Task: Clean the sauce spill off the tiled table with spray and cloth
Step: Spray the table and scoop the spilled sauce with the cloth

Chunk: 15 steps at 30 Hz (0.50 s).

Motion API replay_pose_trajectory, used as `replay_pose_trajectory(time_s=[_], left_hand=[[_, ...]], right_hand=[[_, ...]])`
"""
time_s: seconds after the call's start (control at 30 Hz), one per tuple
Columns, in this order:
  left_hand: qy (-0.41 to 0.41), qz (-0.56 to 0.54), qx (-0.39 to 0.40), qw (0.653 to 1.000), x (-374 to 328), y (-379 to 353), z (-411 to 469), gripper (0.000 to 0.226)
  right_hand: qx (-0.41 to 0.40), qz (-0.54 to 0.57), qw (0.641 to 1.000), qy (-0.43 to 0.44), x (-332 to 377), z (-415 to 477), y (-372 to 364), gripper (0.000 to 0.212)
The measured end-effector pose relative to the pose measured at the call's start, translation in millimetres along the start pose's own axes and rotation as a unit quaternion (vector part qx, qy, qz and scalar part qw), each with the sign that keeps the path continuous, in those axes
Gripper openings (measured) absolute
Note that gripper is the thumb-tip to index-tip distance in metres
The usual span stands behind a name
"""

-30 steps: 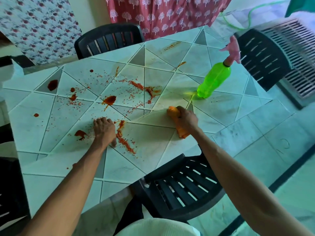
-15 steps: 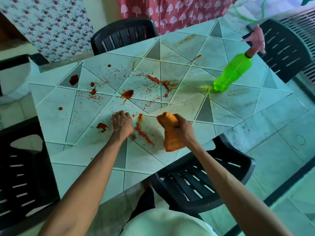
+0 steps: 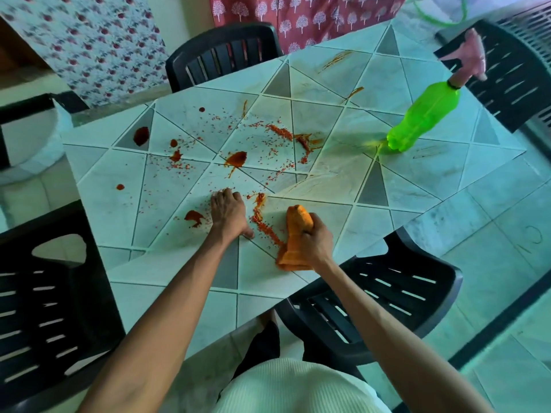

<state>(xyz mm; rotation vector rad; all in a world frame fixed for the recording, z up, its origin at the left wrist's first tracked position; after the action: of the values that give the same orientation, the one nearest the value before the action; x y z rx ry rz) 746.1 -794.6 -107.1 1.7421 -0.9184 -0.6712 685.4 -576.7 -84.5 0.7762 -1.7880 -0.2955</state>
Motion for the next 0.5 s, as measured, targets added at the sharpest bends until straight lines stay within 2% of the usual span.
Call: replay_pose_trajectory(time_s=[0.17,0.3,0.5], left_hand=[[-0.014,0.007,-0.013,1.0,1,0,0,0.117],[-0.019,0.011,-0.018,1.0,1,0,2,0.108],[-0.02,0.011,-0.023,0.999,1,-3,5,0.097]], right_hand=[[0.018,0.04,0.999,-0.012,35,-2,-39,0.039],[0.029,0.062,0.998,-0.019,52,0,-34,0.063],[0.03,0.079,0.996,-0.034,9,2,11,0.053]])
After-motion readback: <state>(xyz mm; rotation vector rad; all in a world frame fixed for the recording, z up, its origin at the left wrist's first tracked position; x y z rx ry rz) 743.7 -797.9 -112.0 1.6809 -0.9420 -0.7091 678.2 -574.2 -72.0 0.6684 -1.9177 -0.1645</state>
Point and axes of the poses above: each hand's wrist, its own z-axis towards the middle knuckle, its own y-axis out of the back of the hand, x = y × z, the point moved 6 cm from there along z, towards the middle knuckle, and after that the axes turned 9 degrees about -x, right-handed, at the moved point
